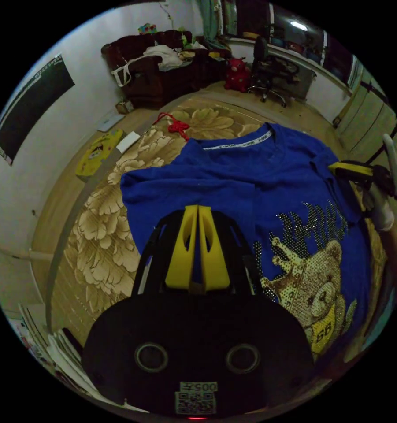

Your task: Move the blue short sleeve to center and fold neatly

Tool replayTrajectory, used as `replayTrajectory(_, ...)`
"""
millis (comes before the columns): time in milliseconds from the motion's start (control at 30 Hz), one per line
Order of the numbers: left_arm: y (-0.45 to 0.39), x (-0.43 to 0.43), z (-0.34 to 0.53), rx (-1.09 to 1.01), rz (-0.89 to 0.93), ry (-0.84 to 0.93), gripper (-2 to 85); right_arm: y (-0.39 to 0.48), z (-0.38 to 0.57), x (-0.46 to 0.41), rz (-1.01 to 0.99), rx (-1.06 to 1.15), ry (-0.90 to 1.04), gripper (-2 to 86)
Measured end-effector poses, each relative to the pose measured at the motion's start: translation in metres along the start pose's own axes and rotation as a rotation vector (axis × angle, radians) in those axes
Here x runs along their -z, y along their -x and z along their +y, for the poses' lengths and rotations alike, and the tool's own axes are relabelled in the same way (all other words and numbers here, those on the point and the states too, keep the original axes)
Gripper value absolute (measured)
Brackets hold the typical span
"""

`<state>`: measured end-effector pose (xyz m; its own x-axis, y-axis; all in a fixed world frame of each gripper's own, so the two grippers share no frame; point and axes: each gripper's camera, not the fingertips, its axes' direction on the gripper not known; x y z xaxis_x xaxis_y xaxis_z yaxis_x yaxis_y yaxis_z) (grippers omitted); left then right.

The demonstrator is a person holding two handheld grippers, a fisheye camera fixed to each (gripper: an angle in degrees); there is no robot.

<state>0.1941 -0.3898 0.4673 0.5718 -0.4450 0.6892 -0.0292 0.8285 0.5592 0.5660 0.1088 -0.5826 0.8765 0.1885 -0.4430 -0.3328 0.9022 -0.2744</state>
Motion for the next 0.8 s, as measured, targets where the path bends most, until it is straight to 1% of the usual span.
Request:
replayTrajectory(67, 0.007, 0.002, 0.009, 0.016, 0.055, -0.018, -0.5, -0.007, 0.006, -0.003, -0.054, -0.054, 0.004, -1.5)
replayTrajectory(100, 0.01, 0.008, 0.019, 0.019, 0.08, -0.063, -0.5, -0.012, 0.015, -0.002, -0.096, -0.079, -0.002, -1.4)
replayTrajectory(167, 0.01, 0.018, 0.038, -0.028, 0.132, -0.088, -0.4, -0.017, 0.034, 0.006, -0.158, -0.092, -0.038, -1.3)
replayTrajectory(200, 0.006, 0.023, 0.053, -0.093, 0.162, -0.072, -0.3, -0.02, 0.049, 0.01, -0.194, -0.096, -0.042, -1.2)
replayTrajectory(267, -0.003, 0.028, 0.08, -0.21, 0.173, -0.004, 0.0, -0.023, 0.075, 0.015, -0.26, -0.101, -0.032, -1.1)
replayTrajectory(333, -0.018, 0.03, 0.121, -0.369, 0.18, 0.137, 1.0, -0.024, 0.103, 0.017, -0.331, -0.113, 0.01, -1.0)
replayTrajectory(367, -0.022, 0.029, 0.131, -0.402, 0.187, 0.176, 1.4, -0.024, 0.123, 0.016, -0.374, -0.122, 0.055, -1.0)
replayTrajectory(433, -0.032, 0.028, 0.172, -0.501, 0.24, 0.326, 3.0, -0.022, 0.151, 0.016, -0.422, -0.125, 0.13, -1.0)
replayTrajectory(500, -0.038, 0.028, 0.198, -0.554, 0.282, 0.392, 4.3, -0.017, 0.187, 0.017, -0.429, -0.122, 0.218, -1.0)
replayTrajectory(600, -0.051, 0.015, 0.231, -0.661, 0.288, 0.471, 6.3, -0.014, 0.229, 0.017, -0.398, -0.142, 0.298, -1.0)
replayTrajectory(733, -0.068, -0.023, 0.263, -0.737, 0.361, 0.586, 8.5, -0.017, 0.273, 0.012, -0.408, -0.238, 0.337, -0.9)
replayTrajectory(800, -0.073, -0.032, 0.276, -0.775, 0.411, 0.627, 7.5, -0.019, 0.298, 0.008, -0.424, -0.305, 0.351, -0.9)
